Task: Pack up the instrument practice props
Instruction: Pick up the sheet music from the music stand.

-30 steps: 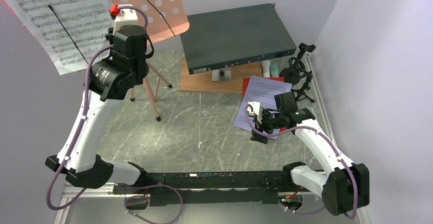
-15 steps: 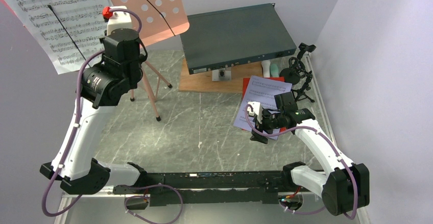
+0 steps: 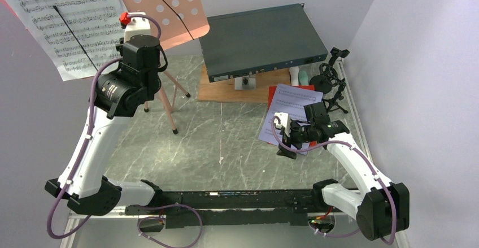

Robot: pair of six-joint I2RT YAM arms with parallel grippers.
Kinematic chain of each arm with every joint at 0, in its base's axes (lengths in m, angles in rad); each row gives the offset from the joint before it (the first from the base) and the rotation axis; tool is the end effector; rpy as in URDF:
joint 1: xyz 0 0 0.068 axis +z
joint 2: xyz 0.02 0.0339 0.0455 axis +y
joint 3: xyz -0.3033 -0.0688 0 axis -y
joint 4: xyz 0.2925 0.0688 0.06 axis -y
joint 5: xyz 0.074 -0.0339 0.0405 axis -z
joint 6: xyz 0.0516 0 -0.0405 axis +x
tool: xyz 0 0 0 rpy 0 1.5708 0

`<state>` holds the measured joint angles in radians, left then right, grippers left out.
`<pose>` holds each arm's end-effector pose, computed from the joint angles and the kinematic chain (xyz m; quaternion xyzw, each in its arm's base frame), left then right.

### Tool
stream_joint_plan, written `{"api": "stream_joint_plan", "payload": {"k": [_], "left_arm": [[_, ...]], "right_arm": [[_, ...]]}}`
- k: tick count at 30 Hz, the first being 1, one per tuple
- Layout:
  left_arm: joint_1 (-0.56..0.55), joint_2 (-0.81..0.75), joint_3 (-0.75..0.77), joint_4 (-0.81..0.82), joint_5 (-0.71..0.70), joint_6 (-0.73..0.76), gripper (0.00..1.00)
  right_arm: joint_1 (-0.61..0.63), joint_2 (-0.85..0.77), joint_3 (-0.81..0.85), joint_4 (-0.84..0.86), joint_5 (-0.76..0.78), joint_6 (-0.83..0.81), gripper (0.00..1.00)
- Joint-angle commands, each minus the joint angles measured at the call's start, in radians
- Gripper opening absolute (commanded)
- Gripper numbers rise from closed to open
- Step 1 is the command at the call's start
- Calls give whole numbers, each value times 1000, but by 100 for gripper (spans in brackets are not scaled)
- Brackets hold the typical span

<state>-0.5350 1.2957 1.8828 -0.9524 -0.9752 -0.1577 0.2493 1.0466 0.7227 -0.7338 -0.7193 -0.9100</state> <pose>0.2317 -0.0877 0.5806 -0.1244 0.7647 0.1930 0.6021 0.2048 0.0872 0.2416 -0.5706 0.7086 0.2450 0.3351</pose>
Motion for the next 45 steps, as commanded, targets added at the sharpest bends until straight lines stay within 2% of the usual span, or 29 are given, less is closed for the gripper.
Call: {"api": "stream_joint_plan", "payload": {"k": [1,4,6,7,13,21,33,45], "left_arm": [[6,-33,-5,7,-4,-15,22],[6,-38,-23,25,-10,5,13],[7,-42,-30,39,-13,23,2],[8,-44,-31,44,-11,31,0],[7,-81,-6,65,122,43,0],[7,-220,-122,284,522,130,0],[8,-288,-211,392,763,202,0],[7,-321,-251,422,880,218,0]], "right_arm": [[-5,-20,19,-2,-34,-20,86],[-5,-22,19,-3,-35,-20,86],[-5,-23,19,-2,-35,-20,86],[-5,-23,18,-2,-35,-20,86],[-6,-26,18,-3,-33,-20,86],[-7,-26,17,-1,-30,-20,86],[-7,-28,15,-1,-26,-22,86],[-7,-31,14,-1,-25,-23,86]]}}
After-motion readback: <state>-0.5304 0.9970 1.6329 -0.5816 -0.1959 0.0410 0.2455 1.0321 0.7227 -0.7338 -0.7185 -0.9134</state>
